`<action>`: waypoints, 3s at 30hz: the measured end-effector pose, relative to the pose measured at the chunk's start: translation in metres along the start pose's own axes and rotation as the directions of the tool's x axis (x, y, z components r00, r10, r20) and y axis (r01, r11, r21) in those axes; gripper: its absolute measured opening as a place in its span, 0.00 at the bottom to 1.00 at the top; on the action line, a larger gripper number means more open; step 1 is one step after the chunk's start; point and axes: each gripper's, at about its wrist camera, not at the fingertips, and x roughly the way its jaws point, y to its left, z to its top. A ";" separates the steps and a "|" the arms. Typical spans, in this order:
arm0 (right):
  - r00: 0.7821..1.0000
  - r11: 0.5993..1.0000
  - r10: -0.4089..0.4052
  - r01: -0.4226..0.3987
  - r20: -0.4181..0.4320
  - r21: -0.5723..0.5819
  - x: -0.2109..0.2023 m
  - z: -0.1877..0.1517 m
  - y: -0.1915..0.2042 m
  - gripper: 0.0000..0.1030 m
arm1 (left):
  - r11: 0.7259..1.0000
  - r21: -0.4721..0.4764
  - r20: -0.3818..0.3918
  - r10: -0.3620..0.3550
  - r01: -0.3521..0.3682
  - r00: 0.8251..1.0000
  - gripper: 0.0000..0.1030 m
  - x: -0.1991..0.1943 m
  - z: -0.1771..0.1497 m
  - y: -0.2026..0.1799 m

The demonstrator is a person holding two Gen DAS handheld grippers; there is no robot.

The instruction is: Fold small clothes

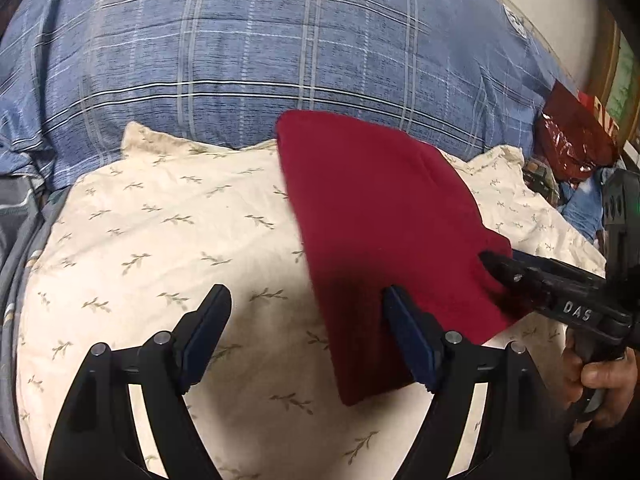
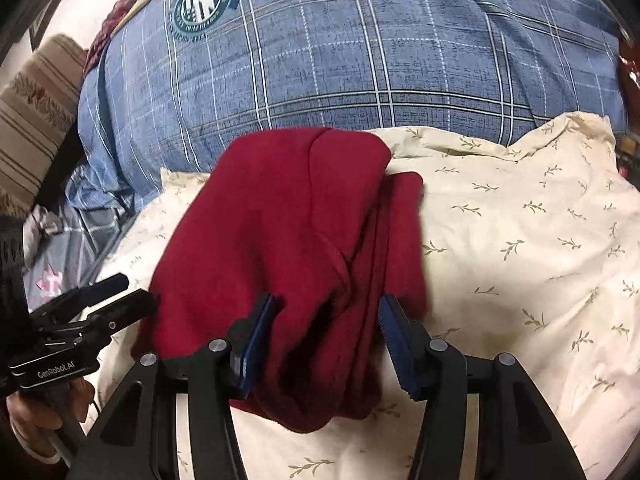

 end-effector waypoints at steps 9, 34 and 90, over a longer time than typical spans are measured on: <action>0.996 0.997 0.058 -0.054 0.069 -0.055 -0.017 0.013 0.023 0.61 | 0.998 -0.067 0.029 -0.006 0.007 1.000 0.77 -0.011 0.003 0.017; 0.983 0.967 0.178 -0.168 -0.036 0.191 0.075 0.040 -0.051 0.60 | 0.959 -0.166 -0.094 -0.249 0.231 0.964 0.80 0.090 0.048 0.004; 0.992 0.985 0.020 0.002 0.124 -0.175 -0.067 -0.070 0.110 0.70 | 0.974 -0.038 0.138 0.228 -0.225 0.964 0.73 -0.100 -0.057 0.022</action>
